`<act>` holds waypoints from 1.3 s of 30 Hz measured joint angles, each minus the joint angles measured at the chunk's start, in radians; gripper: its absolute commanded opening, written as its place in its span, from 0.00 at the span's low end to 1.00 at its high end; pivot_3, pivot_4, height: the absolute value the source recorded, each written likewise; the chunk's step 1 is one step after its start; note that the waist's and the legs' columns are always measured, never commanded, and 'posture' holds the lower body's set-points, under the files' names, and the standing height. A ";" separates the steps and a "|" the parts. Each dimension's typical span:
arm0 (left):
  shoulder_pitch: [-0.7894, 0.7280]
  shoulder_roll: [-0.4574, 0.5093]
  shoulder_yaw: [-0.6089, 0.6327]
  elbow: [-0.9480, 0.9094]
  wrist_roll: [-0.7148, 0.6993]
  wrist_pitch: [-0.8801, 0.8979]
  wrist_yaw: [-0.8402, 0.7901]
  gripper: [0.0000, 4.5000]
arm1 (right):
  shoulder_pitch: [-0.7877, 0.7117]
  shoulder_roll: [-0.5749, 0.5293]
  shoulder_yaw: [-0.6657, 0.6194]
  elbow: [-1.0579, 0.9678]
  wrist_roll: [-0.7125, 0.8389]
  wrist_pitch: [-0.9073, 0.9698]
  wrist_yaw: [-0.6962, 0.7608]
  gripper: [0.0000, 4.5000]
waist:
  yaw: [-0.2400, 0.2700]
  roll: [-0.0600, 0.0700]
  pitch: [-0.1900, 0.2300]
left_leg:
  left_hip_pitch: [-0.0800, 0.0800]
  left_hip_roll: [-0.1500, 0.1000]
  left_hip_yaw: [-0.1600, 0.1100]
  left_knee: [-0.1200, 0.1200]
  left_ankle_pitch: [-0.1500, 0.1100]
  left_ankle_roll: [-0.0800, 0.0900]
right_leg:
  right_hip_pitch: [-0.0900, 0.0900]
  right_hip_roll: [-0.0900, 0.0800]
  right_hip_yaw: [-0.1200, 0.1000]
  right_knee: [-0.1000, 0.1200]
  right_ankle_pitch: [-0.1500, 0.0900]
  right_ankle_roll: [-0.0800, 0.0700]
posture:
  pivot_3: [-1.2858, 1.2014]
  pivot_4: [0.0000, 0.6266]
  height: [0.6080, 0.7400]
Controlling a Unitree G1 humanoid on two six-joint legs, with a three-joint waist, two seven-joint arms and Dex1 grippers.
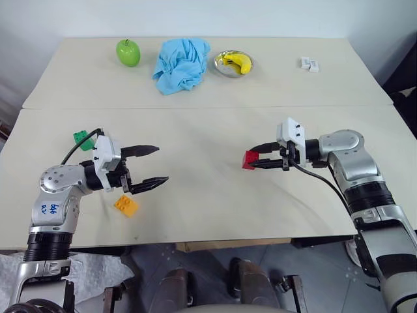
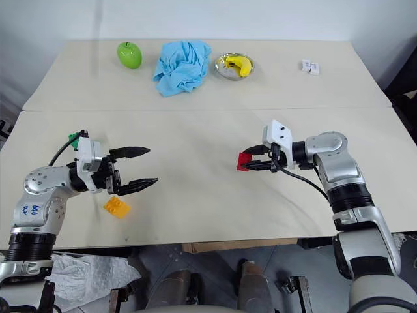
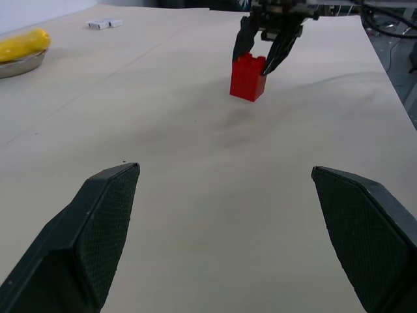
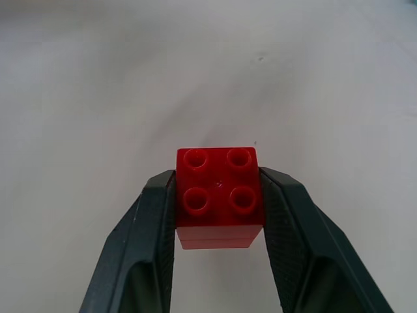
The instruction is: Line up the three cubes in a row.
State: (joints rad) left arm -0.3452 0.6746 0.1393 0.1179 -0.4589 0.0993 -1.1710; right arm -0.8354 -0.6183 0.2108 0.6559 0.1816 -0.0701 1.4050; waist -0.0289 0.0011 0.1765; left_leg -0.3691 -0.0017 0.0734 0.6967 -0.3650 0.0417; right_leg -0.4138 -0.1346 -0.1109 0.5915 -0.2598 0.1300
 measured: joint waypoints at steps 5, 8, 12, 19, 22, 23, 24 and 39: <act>0.013 0.013 0.009 -0.010 -0.002 0.011 0.000 1.00 | -0.073 0.043 0.002 0.174 -0.023 -0.110 0.097 0.33 | -0.001 0.000 0.000 | 0.000 0.000 -0.002 0.001 0.000 0.000 | 0.001 0.000 -0.001 0.000 0.000 0.000 | 0.52 0.24 1.00; 0.023 0.020 0.018 -0.028 -0.005 0.014 0.000 1.00 | -0.105 0.056 0.000 0.258 -0.028 -0.171 0.124 0.49 | -0.001 0.000 0.000 | 0.000 0.000 -0.004 0.002 0.000 0.000 | 0.002 -0.001 -0.002 0.000 0.000 0.000 | 0.52 0.24 1.00; 0.047 0.027 0.032 -0.034 -0.006 0.019 0.016 1.00 | -0.129 0.081 0.002 0.346 -0.064 -0.197 0.126 0.77 | -0.003 0.002 0.001 | 0.000 0.000 -0.005 0.002 0.000 -0.001 | 0.002 -0.001 -0.003 0.001 0.000 0.000 | 0.52 0.24 1.00; 0.139 0.016 0.195 -0.025 -0.009 -0.058 0.117 1.00 | -0.100 0.055 -0.082 0.166 0.107 -0.182 0.135 0.99 | -0.002 0.006 0.004 | -0.001 0.000 -0.007 0.002 -0.001 -0.001 | 0.002 -0.002 -0.004 0.000 0.000 0.000 | 0.52 0.24 1.00; 0.258 0.014 0.322 0.024 -0.004 -0.141 0.171 1.00 | 0.030 -0.015 -0.109 -0.088 0.233 -0.112 0.134 0.99 | 0.001 0.006 0.004 | 0.000 0.000 -0.008 0.001 -0.001 -0.002 | 0.003 -0.003 -0.006 0.000 0.000 -0.001 | 0.52 0.24 1.00; 0.299 0.009 0.356 0.048 -0.004 -0.158 0.187 1.00 | 0.084 -0.027 -0.120 -0.155 0.260 -0.086 0.133 0.99 | 0.001 0.006 0.004 | 0.000 0.000 -0.008 0.001 -0.001 -0.002 | 0.003 -0.003 -0.006 0.000 0.000 -0.001 | 0.52 0.24 1.00; 0.335 -0.001 0.391 0.069 -0.004 -0.174 0.208 1.00 | 0.138 -0.028 -0.132 -0.222 0.288 -0.058 0.131 0.99 | 0.002 0.006 0.004 | 0.000 0.000 -0.008 0.001 -0.002 -0.002 | 0.003 -0.003 -0.006 0.000 0.000 -0.001 | 0.52 0.24 1.00; 0.509 -0.236 0.588 0.148 -0.009 -0.325 0.563 1.00 | 0.509 0.086 -0.203 -0.701 0.377 0.088 -0.160 0.99 | 0.035 0.001 0.001 | 0.001 -0.004 -0.008 0.002 -0.003 0.000 | 0.004 -0.014 -0.008 0.000 0.002 -0.001 | 0.52 0.24 1.00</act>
State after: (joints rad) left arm 0.1634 0.4386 0.7270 0.2654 -0.4682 -0.2260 -0.6084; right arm -0.3261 -0.5323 0.0082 -0.0455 0.5582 0.0179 1.2447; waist 0.0064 0.0026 0.1774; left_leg -0.3682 -0.0056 0.0655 0.6991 -0.3679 0.0415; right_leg -0.4099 -0.1491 -0.1189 0.5920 -0.2575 0.1288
